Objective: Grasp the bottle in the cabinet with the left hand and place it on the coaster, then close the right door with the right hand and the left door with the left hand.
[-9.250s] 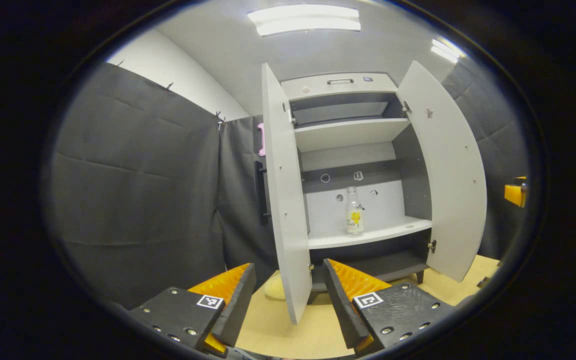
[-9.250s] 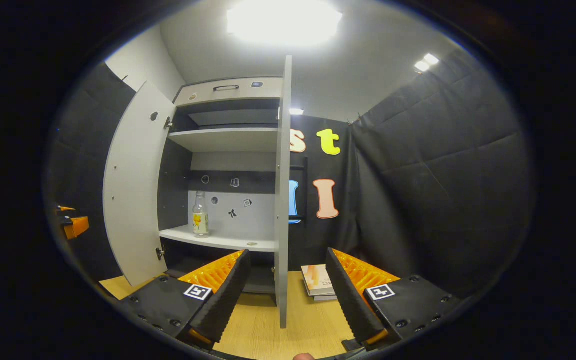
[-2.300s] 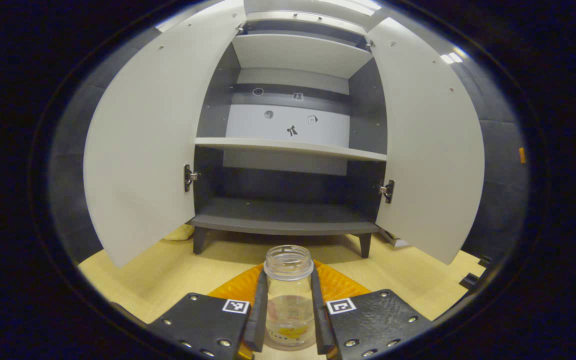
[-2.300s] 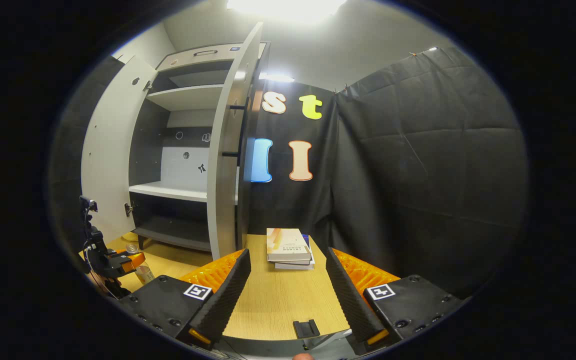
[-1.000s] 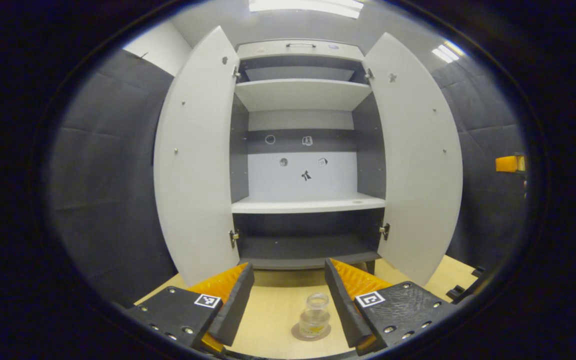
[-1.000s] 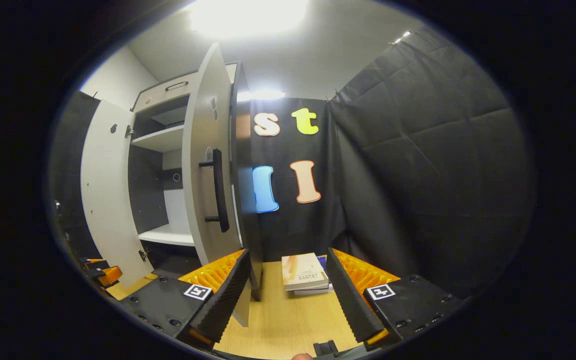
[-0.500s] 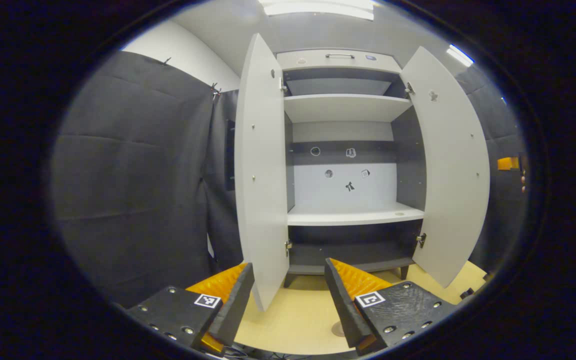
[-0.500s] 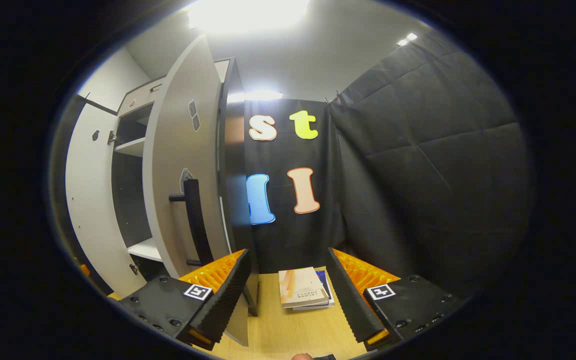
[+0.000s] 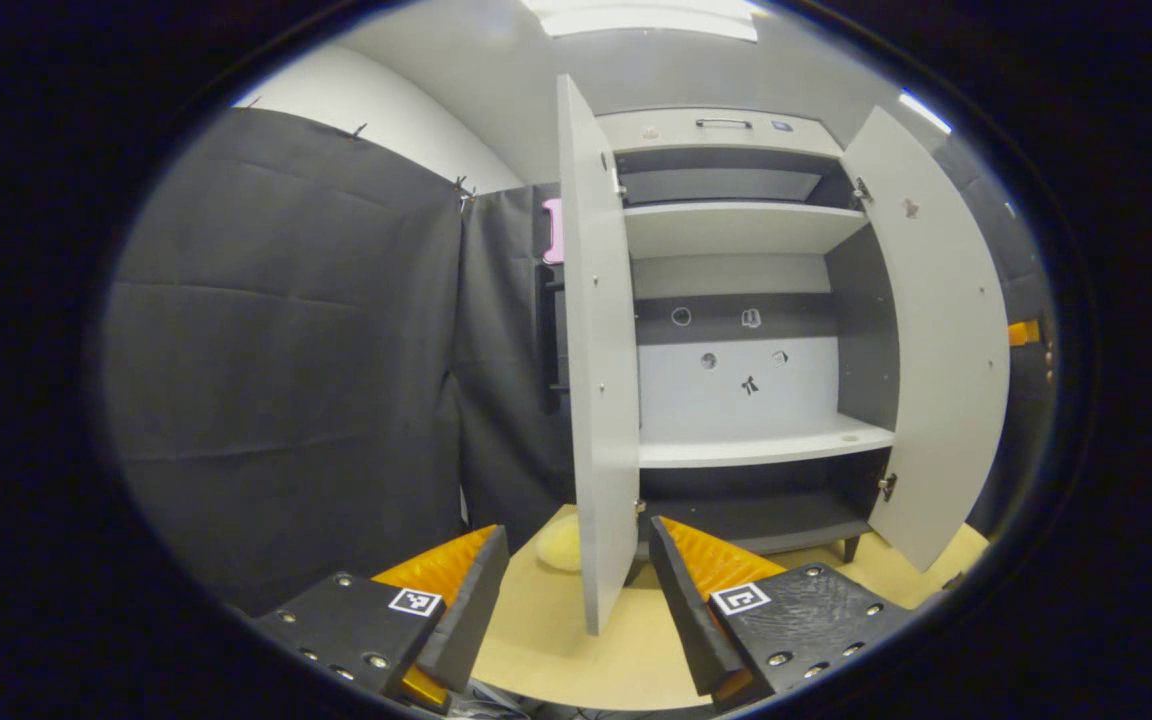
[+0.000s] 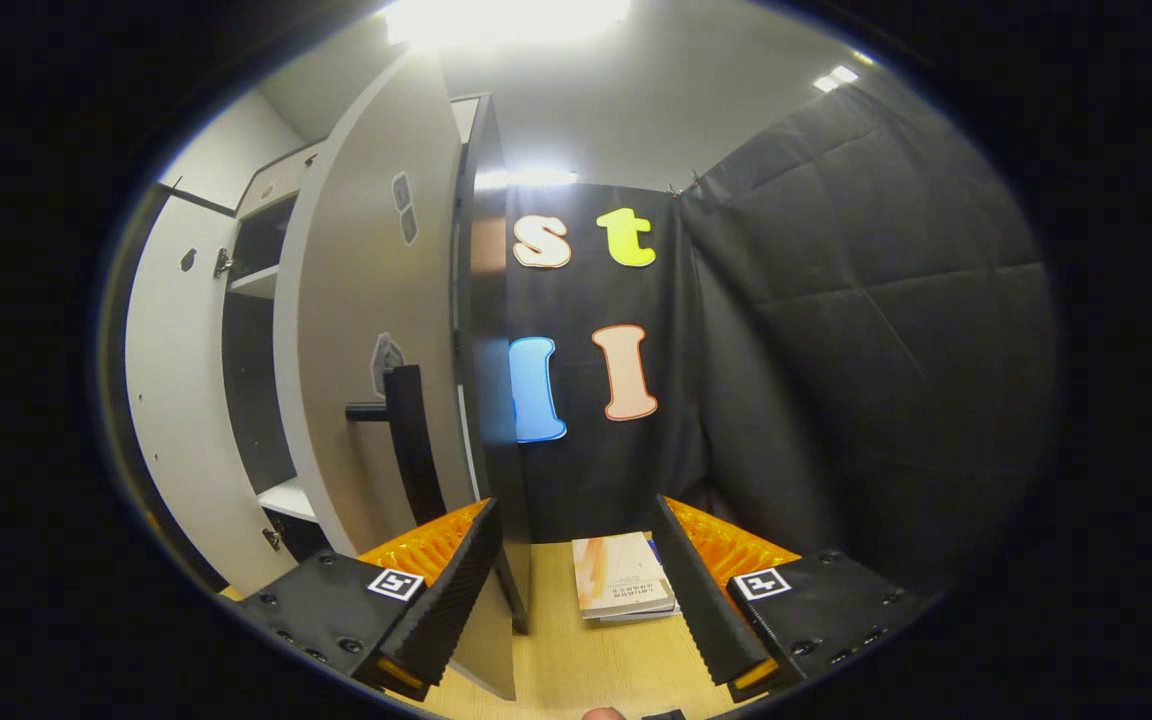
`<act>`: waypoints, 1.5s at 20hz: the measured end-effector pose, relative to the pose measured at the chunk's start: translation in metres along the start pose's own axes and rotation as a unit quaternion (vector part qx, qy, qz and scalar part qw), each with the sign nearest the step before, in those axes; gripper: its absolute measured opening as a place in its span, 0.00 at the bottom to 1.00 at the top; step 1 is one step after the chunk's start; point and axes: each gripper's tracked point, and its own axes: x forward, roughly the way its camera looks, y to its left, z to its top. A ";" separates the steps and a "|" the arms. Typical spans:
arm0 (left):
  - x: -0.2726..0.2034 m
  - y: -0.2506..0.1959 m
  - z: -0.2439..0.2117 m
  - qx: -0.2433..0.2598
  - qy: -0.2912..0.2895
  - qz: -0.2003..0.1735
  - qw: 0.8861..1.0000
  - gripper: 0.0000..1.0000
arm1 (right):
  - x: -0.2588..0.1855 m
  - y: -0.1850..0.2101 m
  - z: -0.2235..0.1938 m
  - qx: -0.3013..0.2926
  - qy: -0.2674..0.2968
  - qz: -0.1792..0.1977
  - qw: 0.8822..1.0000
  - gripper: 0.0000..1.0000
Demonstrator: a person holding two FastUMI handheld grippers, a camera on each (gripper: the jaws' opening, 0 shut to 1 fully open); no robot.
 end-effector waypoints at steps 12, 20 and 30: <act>0.021 0.046 -0.003 -0.013 -0.002 0.009 1.000 0.83 | -0.008 0.032 0.001 -0.033 -0.004 -0.028 0.999 0.95; 0.031 0.062 -0.008 -0.020 -0.003 0.000 1.000 0.83 | -0.007 0.089 0.001 -0.028 -0.007 0.010 1.000 0.94; 0.038 0.095 -0.011 -0.027 -0.006 0.016 0.999 0.82 | 0.011 0.135 0.000 -0.017 -0.008 0.027 0.999 0.95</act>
